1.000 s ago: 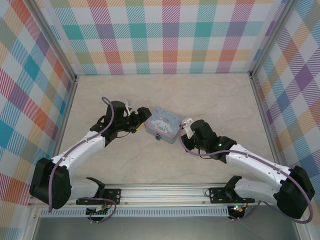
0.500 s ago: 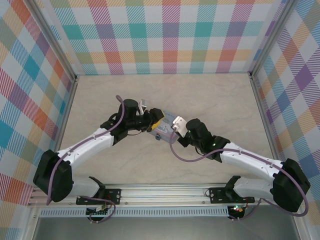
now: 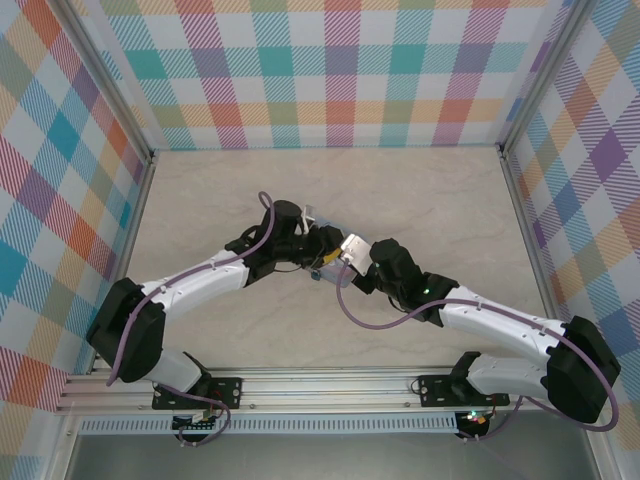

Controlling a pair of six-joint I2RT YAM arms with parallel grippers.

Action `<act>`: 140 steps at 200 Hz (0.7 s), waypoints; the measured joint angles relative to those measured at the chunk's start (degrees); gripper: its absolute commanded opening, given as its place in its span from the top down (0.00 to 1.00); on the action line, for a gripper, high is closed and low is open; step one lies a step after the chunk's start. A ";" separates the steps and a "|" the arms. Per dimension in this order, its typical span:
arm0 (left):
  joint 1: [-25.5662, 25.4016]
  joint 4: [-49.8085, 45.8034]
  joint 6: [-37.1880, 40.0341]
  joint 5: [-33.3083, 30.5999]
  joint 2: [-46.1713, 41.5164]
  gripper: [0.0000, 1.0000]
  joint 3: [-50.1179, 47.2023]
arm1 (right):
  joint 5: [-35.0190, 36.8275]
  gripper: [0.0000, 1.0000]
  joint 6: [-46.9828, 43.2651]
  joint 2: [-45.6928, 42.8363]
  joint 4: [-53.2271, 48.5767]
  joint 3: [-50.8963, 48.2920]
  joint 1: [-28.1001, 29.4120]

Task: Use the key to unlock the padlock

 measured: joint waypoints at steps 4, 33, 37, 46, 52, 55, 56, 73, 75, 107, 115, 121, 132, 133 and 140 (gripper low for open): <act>-0.17 0.00 0.02 0.00 0.15 0.65 0.02 | 0.11 0.99 -0.07 0.00 0.11 0.00 0.00; -0.48 -0.02 -0.04 -0.02 1.22 0.69 0.04 | 0.35 0.99 -0.72 0.00 0.33 0.00 0.00; -0.48 -0.02 -0.11 0.00 1.33 0.70 0.07 | 0.35 0.99 -0.83 0.00 0.33 0.00 0.00; -0.55 -0.02 -0.13 0.00 1.66 0.71 0.13 | 0.35 0.99 -0.85 0.00 0.35 0.00 0.00; -0.59 0.00 -0.17 -0.02 1.81 0.72 0.15 | 0.35 0.99 -0.85 0.00 0.37 0.00 0.00; -0.59 -0.02 -0.15 -0.02 1.90 0.72 0.17 | 0.35 0.99 -0.85 0.00 0.37 0.00 0.00; -0.59 0.00 -0.17 -0.02 1.92 0.72 0.17 | 0.35 0.99 -0.85 0.00 0.37 0.00 0.00; -0.63 0.00 -0.15 0.00 2.21 0.74 0.22 | 0.35 0.99 -0.87 0.00 0.44 0.00 0.07; -0.63 0.00 -0.17 0.00 2.21 0.74 0.22 | 0.35 0.99 -0.87 0.00 0.44 0.00 0.11; -0.63 0.02 -0.15 -0.02 2.25 0.79 0.24 | 0.35 0.99 -0.90 0.39 0.50 0.00 0.31; -0.66 0.00 -0.17 -0.02 2.25 0.81 0.24 | 0.37 0.99 -0.90 0.61 0.50 0.00 0.31; -0.66 0.00 -0.15 -0.02 2.25 0.82 0.24 | 0.37 0.99 -0.90 0.72 0.50 0.00 0.31; -0.66 0.00 -0.20 -0.02 2.25 0.85 0.24 | 0.39 0.99 -0.92 0.76 0.50 0.00 0.31; -0.66 0.02 -0.20 -0.04 2.25 0.85 0.24 | 0.39 0.99 -0.92 0.76 0.50 0.00 0.31; -0.66 0.02 -0.17 -0.04 2.25 0.87 0.24 | 0.42 0.98 -1.03 0.76 0.50 0.00 0.31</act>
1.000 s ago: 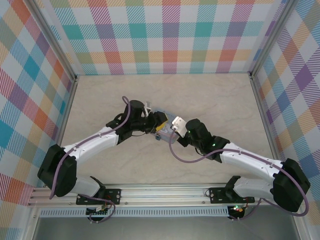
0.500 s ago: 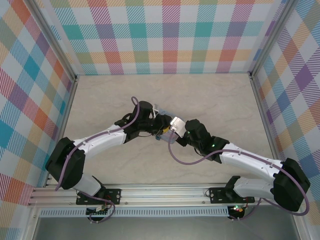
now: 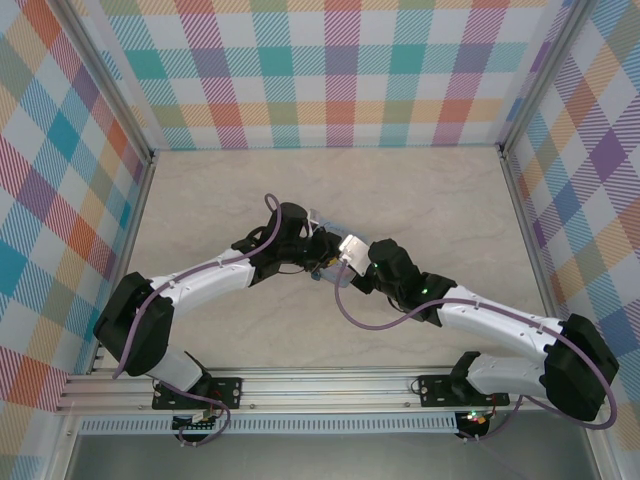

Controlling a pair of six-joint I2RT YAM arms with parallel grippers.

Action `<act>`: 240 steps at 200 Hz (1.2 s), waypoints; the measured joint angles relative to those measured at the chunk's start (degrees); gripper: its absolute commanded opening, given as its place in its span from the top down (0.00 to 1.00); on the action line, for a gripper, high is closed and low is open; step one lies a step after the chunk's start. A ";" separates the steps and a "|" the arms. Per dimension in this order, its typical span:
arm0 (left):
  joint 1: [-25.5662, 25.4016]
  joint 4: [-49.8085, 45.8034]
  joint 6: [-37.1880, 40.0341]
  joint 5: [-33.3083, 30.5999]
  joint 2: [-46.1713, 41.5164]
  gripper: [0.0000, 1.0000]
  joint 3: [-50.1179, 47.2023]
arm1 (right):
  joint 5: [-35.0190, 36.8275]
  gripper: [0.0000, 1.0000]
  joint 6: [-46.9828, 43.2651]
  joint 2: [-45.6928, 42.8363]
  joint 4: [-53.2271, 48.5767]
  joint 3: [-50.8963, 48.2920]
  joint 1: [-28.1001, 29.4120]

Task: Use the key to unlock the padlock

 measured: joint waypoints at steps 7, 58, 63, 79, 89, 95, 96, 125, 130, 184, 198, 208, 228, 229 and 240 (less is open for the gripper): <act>0.00 0.00 0.07 -0.04 0.00 0.89 0.00 | 0.09 0.98 -0.04 0.00 0.00 0.00 0.00; 0.00 -0.04 0.33 -0.66 0.22 1.00 0.26 | 0.37 0.97 -0.04 0.00 0.00 0.00 0.07; 0.00 -0.07 0.48 -0.79 0.22 1.00 0.28 | 0.37 0.96 -0.02 0.00 0.00 0.00 0.07; 0.00 -0.07 1.55 -1.07 0.22 1.00 0.28 | 0.31 0.87 0.22 -0.09 -0.15 0.00 0.07; -0.02 -0.07 2.67 -1.18 0.22 1.00 0.31 | 0.07 0.80 0.28 -0.35 -0.59 0.00 0.04; -0.02 -0.09 3.52 -1.51 0.22 1.00 0.31 | -0.39 0.75 0.68 -0.72 -1.07 0.00 0.04; -0.02 -0.09 3.67 -1.57 0.22 1.00 0.31 | -0.44 0.75 0.68 -0.76 -1.14 0.00 0.04; -0.04 -0.33 9.55 -3.30 -0.13 1.00 0.28 | -4.46 0.58 3.76 -5.73 -4.20 -0.33 -0.68; -0.04 -0.33 10.97 -3.63 -0.39 1.00 0.28 | -5.55 0.55 4.20 -6.95 -4.68 -0.46 -0.98; -0.02 0.09 22.60 -3.52 -5.75 1.00 0.66 | -26.45 0.29 14.56 -18.18 -7.76 -2.01 -14.36; -0.02 2.16 24.26 -2.84 -7.15 1.00 0.74 | -33.75 0.29 18.75 -18.25 -6.86 -2.03 -18.80; -0.02 4.11 24.94 -2.47 -7.87 1.00 0.83 | -38.95 0.28 22.16 -17.55 -5.68 -2.03 -21.75; 0.02 8.11 26.16 -1.53 -8.50 1.00 1.90 | -49.05 0.26 29.49 -14.62 -0.59 -2.14 -26.03; 0.04 8.24 26.18 -1.46 -8.50 1.00 1.99 | -49.42 0.26 29.73 -14.49 -0.35 -2.14 -26.16; 0.13 8.55 27.93 -0.50 -8.48 1.00 3.96 | -54.12 0.23 33.79 -12.59 3.41 -2.16 -27.82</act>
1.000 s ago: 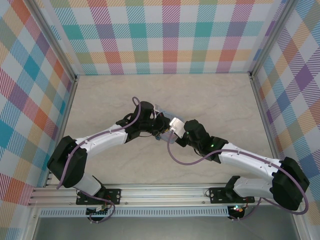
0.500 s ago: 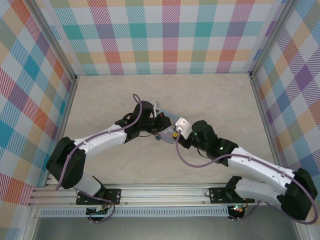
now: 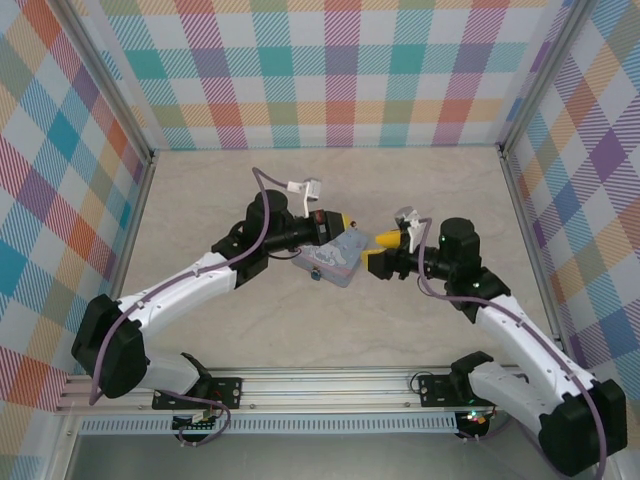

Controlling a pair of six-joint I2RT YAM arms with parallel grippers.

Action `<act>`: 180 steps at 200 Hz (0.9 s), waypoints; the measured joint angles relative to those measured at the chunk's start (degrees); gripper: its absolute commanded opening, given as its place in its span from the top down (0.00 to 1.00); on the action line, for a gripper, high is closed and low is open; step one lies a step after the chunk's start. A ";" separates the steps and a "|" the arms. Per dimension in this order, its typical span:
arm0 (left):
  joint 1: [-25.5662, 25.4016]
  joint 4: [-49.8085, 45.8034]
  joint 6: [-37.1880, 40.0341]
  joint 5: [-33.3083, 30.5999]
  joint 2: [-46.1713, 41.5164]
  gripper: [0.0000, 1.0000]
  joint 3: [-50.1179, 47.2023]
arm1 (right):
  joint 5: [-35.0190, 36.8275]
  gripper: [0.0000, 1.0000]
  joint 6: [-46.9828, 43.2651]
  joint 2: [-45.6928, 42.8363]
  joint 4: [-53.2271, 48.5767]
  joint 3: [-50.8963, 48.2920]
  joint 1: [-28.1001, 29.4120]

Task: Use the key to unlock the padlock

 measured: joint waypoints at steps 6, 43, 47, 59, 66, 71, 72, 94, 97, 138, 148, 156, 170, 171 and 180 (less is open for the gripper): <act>0.09 -0.39 1.25 0.61 0.02 1.00 1.40 | -2.60 0.22 2.27 1.07 2.36 0.00 -0.92; 1.53 -1.33 9.64 5.95 -0.24 1.00 9.40 | -13.09 0.09 13.09 6.54 17.09 -0.20 -5.09; 1.95 -1.36 10.58 6.71 -0.35 1.00 9.77 | -13.79 0.08 14.27 7.10 18.64 -0.22 -5.38; 2.95 -1.57 12.87 9.01 -0.46 1.00 10.27 | -15.80 0.05 17.07 8.76 23.89 -0.33 -6.10; 3.50 -2.01 14.38 10.40 -0.46 1.00 10.38 | -16.63 0.05 18.58 9.55 26.84 -0.42 -6.40; 3.78 -2.43 15.23 11.28 -0.46 1.00 10.40 | -17.03 0.04 19.43 10.03 28.81 -0.50 -6.49; 3.80 -2.56 15.39 11.43 -0.46 1.00 10.40 | -17.16 0.04 19.80 10.16 29.49 -0.52 -6.51; 4.28 -5.29 19.06 15.54 -0.44 1.00 10.40 | -18.64 0.04 23.67 11.82 37.42 -0.68 -6.69; 4.26 -5.64 19.50 16.04 -0.44 1.00 10.40 | -18.78 0.04 24.02 11.98 38.34 -0.68 -6.69; 4.26 -8.70 23.21 22.03 -0.33 1.00 10.43 | -21.92 0.18 29.07 15.23 48.13 -0.44 -6.69; 4.26 -9.40 23.82 22.88 -0.24 1.00 10.43 | -22.67 0.22 29.81 16.24 49.20 -0.33 -6.62; 4.26 -10.05 24.44 23.45 -0.13 1.00 10.45 | -23.15 0.26 30.47 16.74 49.62 -0.28 -6.47; 4.26 -11.43 25.40 24.30 0.11 1.00 10.56 | -23.98 0.30 30.80 17.03 49.68 -0.17 -6.10; 4.26 -11.52 25.46 24.35 0.13 1.00 10.56 | -23.98 0.30 30.80 17.03 49.64 -0.15 -6.08; 4.26 -12.48 26.38 24.61 0.35 1.00 10.60 | -24.37 0.33 30.60 17.00 49.48 0.04 -5.73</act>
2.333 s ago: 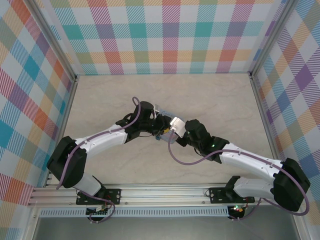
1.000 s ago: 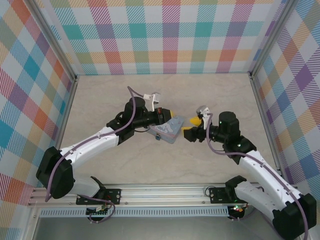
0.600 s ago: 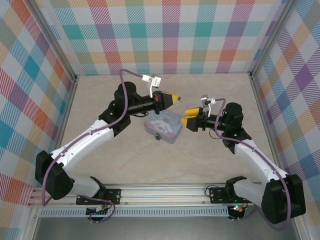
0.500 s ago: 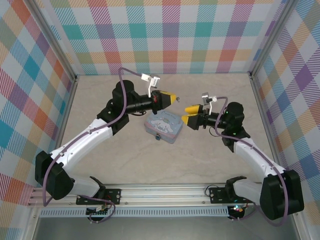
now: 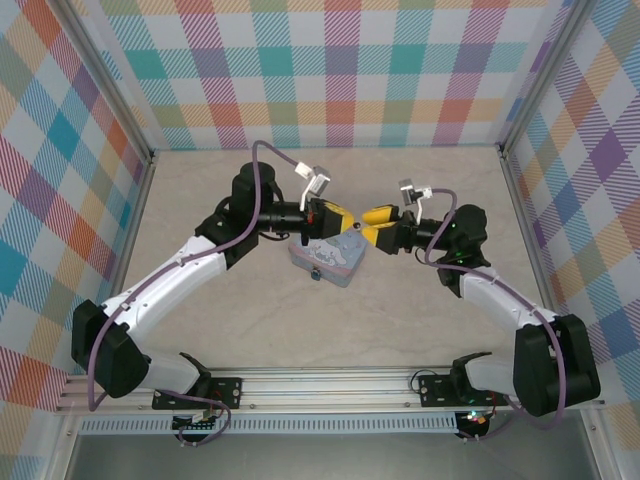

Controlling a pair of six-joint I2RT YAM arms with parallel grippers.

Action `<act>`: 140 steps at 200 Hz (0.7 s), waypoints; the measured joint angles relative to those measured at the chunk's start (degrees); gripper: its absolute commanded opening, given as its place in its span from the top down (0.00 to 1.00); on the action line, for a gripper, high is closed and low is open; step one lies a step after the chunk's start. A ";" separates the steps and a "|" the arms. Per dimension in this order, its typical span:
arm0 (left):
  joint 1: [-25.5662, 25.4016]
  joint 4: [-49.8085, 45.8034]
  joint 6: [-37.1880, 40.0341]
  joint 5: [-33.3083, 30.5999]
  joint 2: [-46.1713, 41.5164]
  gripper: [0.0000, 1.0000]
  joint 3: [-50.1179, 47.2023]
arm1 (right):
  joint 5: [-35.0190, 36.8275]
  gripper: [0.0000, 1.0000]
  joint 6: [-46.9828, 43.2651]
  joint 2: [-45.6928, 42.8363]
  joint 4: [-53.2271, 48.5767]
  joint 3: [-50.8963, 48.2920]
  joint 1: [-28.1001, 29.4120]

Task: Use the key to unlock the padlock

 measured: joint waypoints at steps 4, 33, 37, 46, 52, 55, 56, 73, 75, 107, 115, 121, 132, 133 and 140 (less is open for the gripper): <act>0.00 -0.33 0.26 0.17 0.09 1.00 0.00 | -0.17 0.34 -0.04 0.00 -0.09 0.09 0.24; 0.00 -3.87 2.62 1.11 0.63 1.00 0.72 | -1.22 0.41 -1.05 -0.07 -1.42 0.83 1.14; 0.00 -4.22 2.84 1.31 0.74 1.00 0.92 | -1.29 0.42 -1.11 -0.07 -1.57 0.94 1.31; 0.00 -4.85 3.26 1.44 0.94 1.00 1.40 | -1.51 0.45 -1.42 -0.09 -1.99 1.14 1.60; 0.00 -5.33 3.54 1.70 1.11 1.00 1.77 | -1.66 0.47 -1.53 -0.09 -2.23 1.29 1.81; 0.00 -5.44 3.69 1.84 1.18 1.00 1.90 | -1.70 0.48 -1.60 -0.09 -2.34 1.31 1.90; 0.00 -5.46 3.72 1.88 1.20 1.00 1.95 | -1.70 0.48 -1.57 -0.09 -2.34 1.33 1.92; 0.00 -5.68 4.28 2.14 1.44 1.00 2.34 | -1.92 0.53 -2.10 -0.09 -3.06 1.68 2.25; 0.00 -5.73 4.31 2.23 1.49 1.00 2.38 | -1.92 0.54 -2.29 -0.09 -3.10 1.70 2.27; 0.00 -6.97 5.16 2.43 1.75 1.00 2.75 | -2.36 0.65 -3.17 -0.26 -4.57 1.81 2.38; 0.00 -7.21 5.44 2.47 1.88 1.00 2.80 | -2.49 0.68 -3.41 -0.39 -5.03 1.81 2.38; 0.00 -7.48 5.62 2.47 1.99 1.00 2.84 | -2.69 0.70 -3.61 -0.50 -5.33 1.84 2.38; 0.00 -8.07 5.92 2.45 2.08 1.00 2.93 | -2.86 0.74 -3.96 -0.79 -6.10 1.84 2.38; 0.00 -8.15 5.95 2.45 2.08 1.00 2.95 | -2.89 0.75 -4.04 -0.85 -6.16 1.84 2.38; 0.00 -8.57 6.10 2.45 2.12 1.00 2.99 | -2.93 0.78 -4.28 -1.14 -6.71 1.86 2.38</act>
